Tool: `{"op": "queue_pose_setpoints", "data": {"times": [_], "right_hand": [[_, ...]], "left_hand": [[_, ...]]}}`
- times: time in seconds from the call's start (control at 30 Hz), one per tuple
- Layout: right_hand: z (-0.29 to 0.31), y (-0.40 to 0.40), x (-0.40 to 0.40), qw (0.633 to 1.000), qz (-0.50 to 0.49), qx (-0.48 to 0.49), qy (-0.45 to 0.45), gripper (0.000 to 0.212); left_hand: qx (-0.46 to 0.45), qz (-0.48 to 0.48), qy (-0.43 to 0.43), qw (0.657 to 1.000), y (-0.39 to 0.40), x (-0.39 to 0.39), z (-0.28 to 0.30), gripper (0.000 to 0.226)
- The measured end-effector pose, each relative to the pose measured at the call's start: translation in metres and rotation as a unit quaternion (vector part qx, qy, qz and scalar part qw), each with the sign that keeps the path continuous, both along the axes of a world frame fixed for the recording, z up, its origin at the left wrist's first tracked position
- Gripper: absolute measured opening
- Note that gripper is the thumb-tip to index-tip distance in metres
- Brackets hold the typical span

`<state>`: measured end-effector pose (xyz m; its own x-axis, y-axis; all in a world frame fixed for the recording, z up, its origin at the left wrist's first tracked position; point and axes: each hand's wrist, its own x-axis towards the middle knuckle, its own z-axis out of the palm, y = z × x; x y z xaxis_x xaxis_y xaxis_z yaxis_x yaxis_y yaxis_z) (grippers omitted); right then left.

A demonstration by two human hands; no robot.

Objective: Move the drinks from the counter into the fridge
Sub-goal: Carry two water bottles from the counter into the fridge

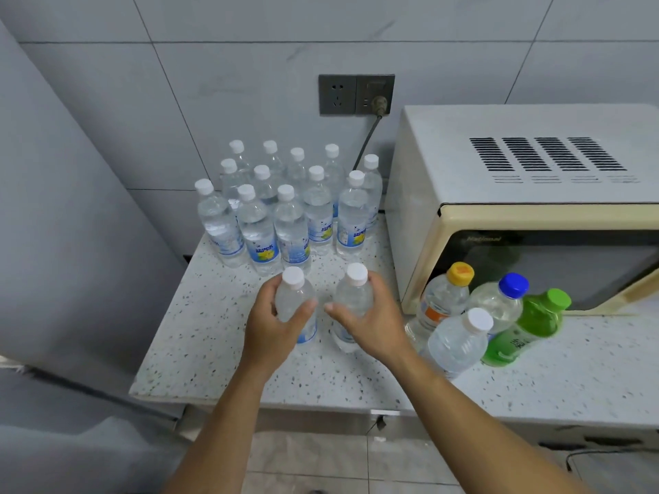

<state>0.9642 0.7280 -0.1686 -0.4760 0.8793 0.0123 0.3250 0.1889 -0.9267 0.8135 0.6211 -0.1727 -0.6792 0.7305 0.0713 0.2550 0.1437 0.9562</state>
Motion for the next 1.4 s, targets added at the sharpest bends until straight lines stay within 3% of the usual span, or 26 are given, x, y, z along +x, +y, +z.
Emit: {"op": "queue_pose_setpoints", "data": {"times": [0.13, 0.3, 0.53, 0.77, 0.87, 1.03, 1.17, 1.4], "right_hand": [[-0.021, -0.006, 0.002, 0.998, -0.012, -0.054, 0.027, 0.085], [-0.044, -0.011, 0.004, 0.996, -0.034, -0.078, 0.012, 0.072], [-0.047, -0.026, 0.024, 0.995, -0.056, -0.073, 0.034, 0.064], [-0.044, -0.064, 0.071, 0.993, 0.036, -0.094, 0.060, 0.046], [-0.046, -0.078, 0.089, 0.990, 0.065, -0.111, 0.065, 0.052], [-0.058, -0.101, 0.122, 0.968, 0.084, -0.213, 0.103, 0.064], [-0.074, -0.132, 0.149, 0.936, 0.095, -0.324, 0.100, 0.065], [-0.092, -0.202, 0.164, 0.824, 0.139, -0.548, 0.040, 0.065]], "left_hand": [[-0.048, -0.012, -0.010, 0.999, 0.002, -0.005, -0.024, 0.073], [-0.094, 0.018, -0.055, 0.994, 0.003, -0.002, -0.061, 0.071], [-0.067, 0.056, -0.069, 0.994, -0.016, 0.008, -0.067, 0.062], [-0.076, 0.052, -0.124, 0.988, -0.087, 0.048, -0.055, 0.057], [-0.058, 0.057, -0.178, 0.981, -0.118, 0.074, -0.055, 0.051], [-0.045, 0.106, -0.293, 0.949, -0.175, 0.127, -0.069, 0.055], [-0.032, 0.145, -0.415, 0.898, -0.226, 0.172, -0.080, 0.051], [0.023, 0.253, -0.550, 0.795, -0.320, 0.230, -0.085, 0.050]]}}
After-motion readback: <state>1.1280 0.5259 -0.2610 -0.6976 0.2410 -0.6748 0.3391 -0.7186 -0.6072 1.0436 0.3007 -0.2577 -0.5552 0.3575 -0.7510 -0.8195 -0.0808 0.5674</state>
